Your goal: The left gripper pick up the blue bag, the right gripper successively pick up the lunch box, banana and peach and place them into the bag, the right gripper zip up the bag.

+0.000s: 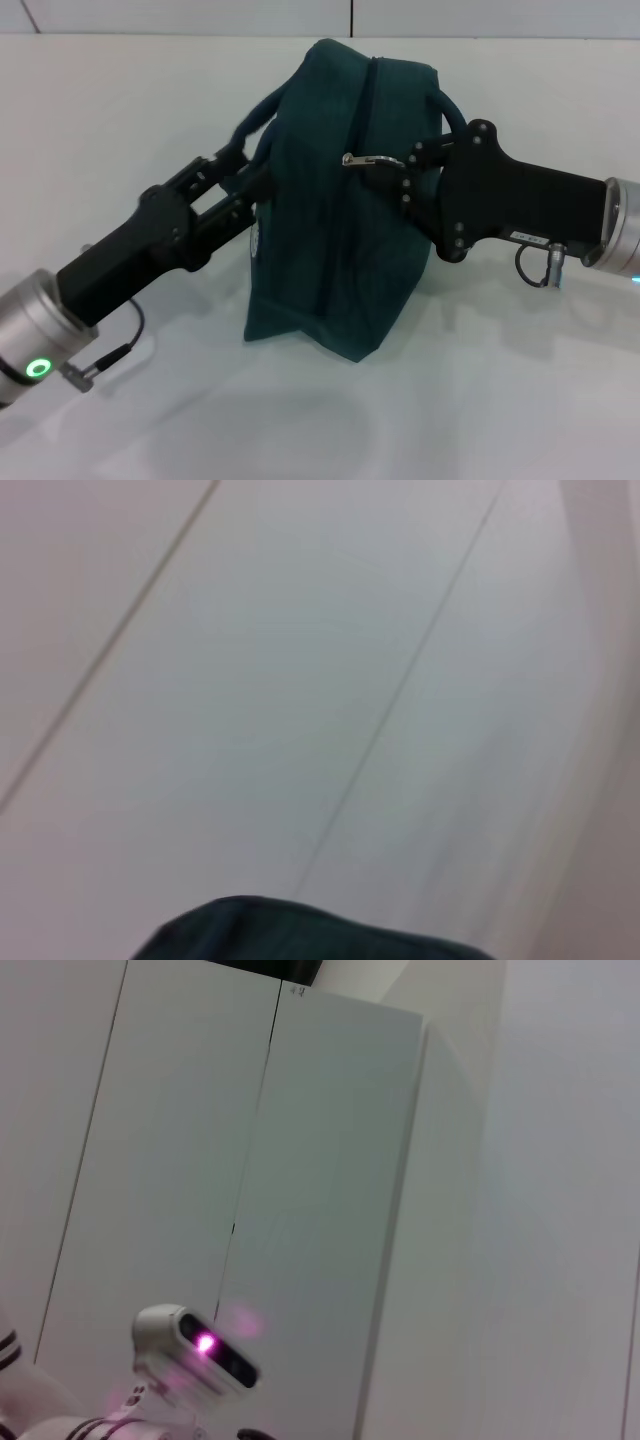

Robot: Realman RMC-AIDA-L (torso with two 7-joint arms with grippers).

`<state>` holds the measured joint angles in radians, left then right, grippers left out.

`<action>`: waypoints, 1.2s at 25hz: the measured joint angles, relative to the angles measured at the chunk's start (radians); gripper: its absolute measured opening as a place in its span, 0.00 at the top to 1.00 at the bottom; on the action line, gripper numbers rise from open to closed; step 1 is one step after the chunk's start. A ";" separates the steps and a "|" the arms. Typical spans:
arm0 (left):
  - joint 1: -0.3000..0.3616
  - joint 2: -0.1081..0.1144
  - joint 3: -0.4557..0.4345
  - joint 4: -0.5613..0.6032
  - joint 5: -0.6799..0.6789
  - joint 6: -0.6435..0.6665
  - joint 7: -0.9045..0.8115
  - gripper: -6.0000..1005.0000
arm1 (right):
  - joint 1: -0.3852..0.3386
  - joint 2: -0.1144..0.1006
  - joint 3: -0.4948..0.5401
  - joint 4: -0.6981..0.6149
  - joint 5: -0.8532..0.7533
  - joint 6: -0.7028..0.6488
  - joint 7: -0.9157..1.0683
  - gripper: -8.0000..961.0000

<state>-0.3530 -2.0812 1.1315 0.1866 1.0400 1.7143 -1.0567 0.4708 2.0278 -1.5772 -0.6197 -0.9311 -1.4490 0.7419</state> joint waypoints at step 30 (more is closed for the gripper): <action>-0.027 -0.013 -0.003 -0.024 0.023 0.018 0.045 0.31 | 0.002 0.000 -0.021 0.037 0.029 -0.006 -0.055 0.98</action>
<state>-0.3796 -2.0937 1.1288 0.1625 1.0632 1.7321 -1.0116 0.4732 2.0278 -1.5984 -0.5827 -0.9018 -1.4546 0.6871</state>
